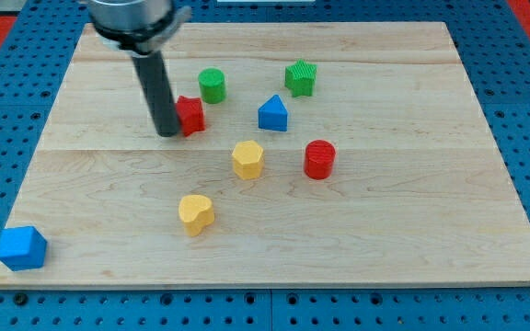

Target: Slide the red star towards top left

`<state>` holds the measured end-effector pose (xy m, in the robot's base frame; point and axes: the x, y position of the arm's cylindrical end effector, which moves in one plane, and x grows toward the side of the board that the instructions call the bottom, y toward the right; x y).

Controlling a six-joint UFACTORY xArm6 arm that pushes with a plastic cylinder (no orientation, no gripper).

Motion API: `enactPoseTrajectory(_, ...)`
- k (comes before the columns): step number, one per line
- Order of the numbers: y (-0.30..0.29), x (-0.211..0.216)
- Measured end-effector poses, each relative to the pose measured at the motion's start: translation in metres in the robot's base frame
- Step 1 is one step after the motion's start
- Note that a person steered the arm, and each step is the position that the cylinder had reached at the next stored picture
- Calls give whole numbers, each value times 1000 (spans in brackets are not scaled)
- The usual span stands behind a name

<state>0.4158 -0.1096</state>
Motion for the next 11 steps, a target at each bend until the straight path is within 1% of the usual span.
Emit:
enactPoseTrajectory(1, 46, 4)
enactPoseTrajectory(2, 59, -6)
enactPoseTrajectory(3, 55, -24)
enactPoseTrajectory(5, -2, -28)
enactPoseTrajectory(6, -16, -44)
enactPoseTrajectory(10, -14, -115)
enactPoseTrajectory(11, -5, -124)
